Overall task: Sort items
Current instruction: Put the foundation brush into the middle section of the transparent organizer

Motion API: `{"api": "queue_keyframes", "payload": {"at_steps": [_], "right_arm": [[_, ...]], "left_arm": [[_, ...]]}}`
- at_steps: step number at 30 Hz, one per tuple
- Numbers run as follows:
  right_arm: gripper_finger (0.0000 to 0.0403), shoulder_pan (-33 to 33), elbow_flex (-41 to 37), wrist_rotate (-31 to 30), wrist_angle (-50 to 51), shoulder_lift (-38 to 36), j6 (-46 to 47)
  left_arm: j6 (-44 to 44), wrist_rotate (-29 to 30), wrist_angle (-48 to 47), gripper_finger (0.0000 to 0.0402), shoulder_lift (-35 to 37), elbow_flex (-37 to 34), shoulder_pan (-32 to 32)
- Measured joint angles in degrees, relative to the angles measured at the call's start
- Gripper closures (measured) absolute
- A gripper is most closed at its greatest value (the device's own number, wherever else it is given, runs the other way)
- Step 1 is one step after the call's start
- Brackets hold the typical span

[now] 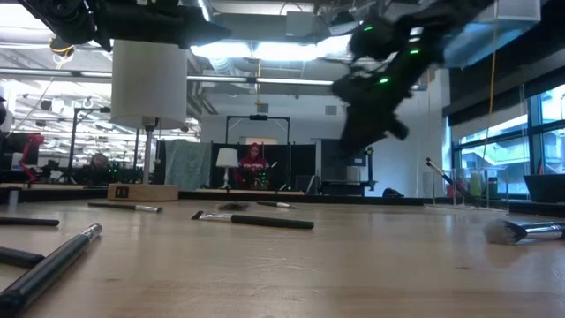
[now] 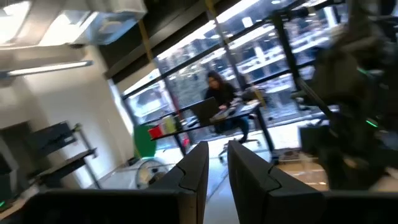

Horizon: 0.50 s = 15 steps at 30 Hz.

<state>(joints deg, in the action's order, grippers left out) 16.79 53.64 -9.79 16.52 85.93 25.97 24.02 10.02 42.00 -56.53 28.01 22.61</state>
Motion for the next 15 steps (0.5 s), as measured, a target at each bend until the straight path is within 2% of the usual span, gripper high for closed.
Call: {"api": "queue_keyframes", "payload": {"at_steps": [6, 15], "right_arm": [[0.0288, -0.8, 12.3, 2.1, 6.0, 14.0, -4.0], [0.0264, 0.5, 27.6, 2.5, 9.6, 25.7, -10.5]], "left_arm": [[-2.3, 7.9, -0.9, 0.0334, 0.0, 0.0, 0.0], [-2.1, 8.3, -1.6, 0.0327, 0.0, 0.0, 0.0]]}}
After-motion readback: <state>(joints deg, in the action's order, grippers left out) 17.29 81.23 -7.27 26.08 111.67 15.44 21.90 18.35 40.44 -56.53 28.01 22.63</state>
